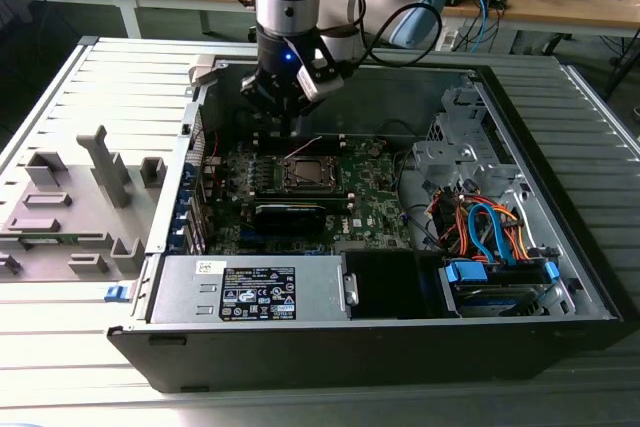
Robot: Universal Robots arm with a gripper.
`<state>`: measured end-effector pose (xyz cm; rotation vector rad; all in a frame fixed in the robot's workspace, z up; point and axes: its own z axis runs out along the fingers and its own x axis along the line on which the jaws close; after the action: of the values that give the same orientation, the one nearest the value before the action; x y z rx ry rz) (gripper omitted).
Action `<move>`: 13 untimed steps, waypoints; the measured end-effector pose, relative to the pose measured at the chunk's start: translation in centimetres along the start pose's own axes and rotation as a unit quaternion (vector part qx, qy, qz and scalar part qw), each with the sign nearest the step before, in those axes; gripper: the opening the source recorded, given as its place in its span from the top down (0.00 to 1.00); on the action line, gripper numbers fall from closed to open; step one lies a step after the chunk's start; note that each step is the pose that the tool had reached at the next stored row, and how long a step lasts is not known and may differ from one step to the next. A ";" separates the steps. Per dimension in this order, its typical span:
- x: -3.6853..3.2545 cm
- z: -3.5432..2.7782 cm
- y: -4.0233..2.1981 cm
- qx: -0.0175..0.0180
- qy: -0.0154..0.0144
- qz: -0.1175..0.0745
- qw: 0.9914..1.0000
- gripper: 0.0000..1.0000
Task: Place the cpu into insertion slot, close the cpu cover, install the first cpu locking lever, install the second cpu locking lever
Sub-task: 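Install the first cpu locking lever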
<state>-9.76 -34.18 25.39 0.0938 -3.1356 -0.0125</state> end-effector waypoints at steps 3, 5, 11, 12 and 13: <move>0.00 0.06 0.00 0.000 0.000 0.000 1.000 0.89; 0.00 0.10 0.00 0.000 0.000 0.000 1.000 0.89; 0.00 0.23 0.00 0.000 0.000 0.000 1.000 0.89; 0.00 0.25 0.00 0.000 0.000 0.000 1.000 0.89; 0.00 0.28 0.00 0.000 0.000 0.000 1.000 0.89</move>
<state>-9.76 -34.18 25.11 0.0938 -3.1356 -0.0126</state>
